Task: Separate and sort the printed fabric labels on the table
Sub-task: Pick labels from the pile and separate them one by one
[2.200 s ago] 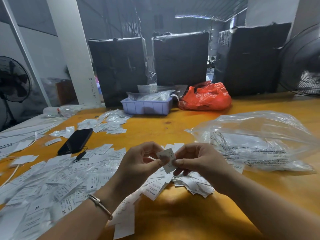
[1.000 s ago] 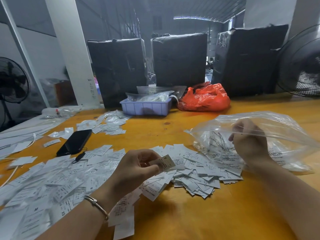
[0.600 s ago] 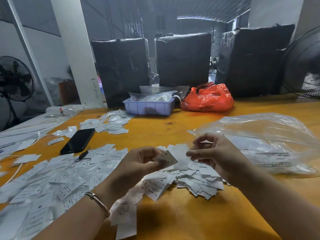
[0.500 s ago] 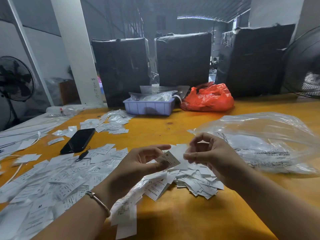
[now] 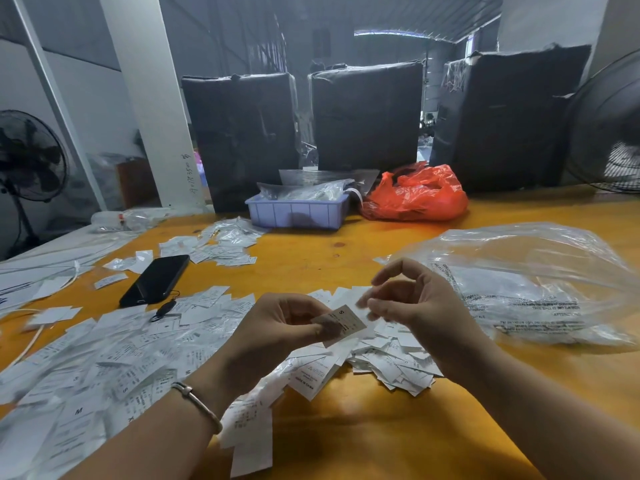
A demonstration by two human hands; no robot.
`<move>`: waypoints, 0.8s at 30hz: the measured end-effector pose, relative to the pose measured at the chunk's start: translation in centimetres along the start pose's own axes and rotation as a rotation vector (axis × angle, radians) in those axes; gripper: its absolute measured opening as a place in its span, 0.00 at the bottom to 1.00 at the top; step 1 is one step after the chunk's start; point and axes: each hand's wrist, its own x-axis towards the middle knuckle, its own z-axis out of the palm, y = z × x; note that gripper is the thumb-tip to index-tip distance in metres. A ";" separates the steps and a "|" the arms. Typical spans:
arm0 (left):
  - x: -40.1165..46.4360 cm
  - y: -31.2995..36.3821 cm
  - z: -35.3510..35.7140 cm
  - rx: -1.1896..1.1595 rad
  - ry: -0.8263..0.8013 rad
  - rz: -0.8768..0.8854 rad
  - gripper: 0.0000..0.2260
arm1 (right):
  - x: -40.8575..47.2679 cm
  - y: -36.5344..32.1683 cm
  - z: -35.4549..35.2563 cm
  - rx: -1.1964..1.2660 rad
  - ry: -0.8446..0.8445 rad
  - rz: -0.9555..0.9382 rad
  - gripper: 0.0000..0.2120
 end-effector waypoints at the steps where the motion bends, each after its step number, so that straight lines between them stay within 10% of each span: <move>1: 0.0 0.0 0.0 0.000 0.008 -0.004 0.12 | 0.0 -0.1 -0.1 -0.065 0.028 -0.053 0.08; 8: -0.1 0.0 -0.3 0.024 -0.026 -0.001 0.08 | -0.6 -0.2 0.7 -0.493 -0.133 -0.219 0.06; 17: -0.1 0.0 -0.5 -0.044 0.112 0.051 0.10 | 0.5 0.0 -1.3 -0.177 0.324 -0.187 0.08; 20: 0.0 0.2 -0.5 -0.096 0.133 0.060 0.19 | 0.5 0.4 -1.2 -0.240 0.269 -0.136 0.20; 24: -0.1 0.1 -0.5 -0.102 0.119 0.069 0.17 | 0.4 0.5 -0.6 -0.309 0.040 0.077 0.13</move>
